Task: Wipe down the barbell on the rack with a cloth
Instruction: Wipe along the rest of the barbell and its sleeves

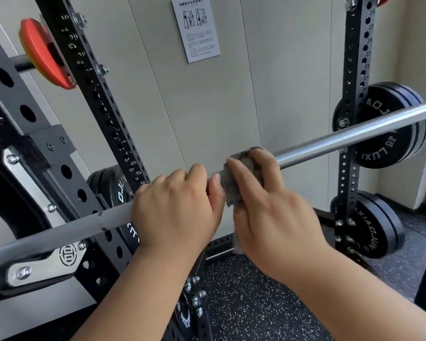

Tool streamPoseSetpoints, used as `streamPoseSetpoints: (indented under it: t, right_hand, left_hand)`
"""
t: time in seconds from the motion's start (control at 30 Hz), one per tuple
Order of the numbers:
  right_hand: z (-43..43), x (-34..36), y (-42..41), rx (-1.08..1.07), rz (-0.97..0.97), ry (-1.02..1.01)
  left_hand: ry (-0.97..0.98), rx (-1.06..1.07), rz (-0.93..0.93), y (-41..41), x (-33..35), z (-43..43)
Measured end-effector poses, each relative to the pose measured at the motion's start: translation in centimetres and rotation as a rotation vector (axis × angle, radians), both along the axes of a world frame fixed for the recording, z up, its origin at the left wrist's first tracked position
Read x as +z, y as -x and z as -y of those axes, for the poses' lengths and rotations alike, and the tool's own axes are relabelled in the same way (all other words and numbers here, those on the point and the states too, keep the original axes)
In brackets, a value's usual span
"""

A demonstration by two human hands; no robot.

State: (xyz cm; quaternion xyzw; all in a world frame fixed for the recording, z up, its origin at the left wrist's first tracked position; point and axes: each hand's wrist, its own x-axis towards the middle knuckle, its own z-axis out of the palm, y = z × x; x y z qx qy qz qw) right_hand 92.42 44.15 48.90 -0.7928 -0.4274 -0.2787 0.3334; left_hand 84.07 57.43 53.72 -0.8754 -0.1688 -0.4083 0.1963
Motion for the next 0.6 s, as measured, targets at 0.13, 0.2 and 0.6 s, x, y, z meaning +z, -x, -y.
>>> streamPoseSetpoints:
  t: [0.13,0.2,0.6]
  right_hand:
    - [2.3,0.3,-2.5,-0.01,0.047,-0.088]
    - [2.2,0.3,-2.6,-0.03,0.007,-0.155]
    - [2.5,0.3,-3.2,-0.05,0.061,-0.26]
  left_hand:
    - [0.056,0.001,-0.075,0.7,0.5,0.2]
    - [0.057,0.02,-0.104,0.8,0.9,0.1]
    - [0.093,0.134,-0.071,3.2,1.9,-3.2]
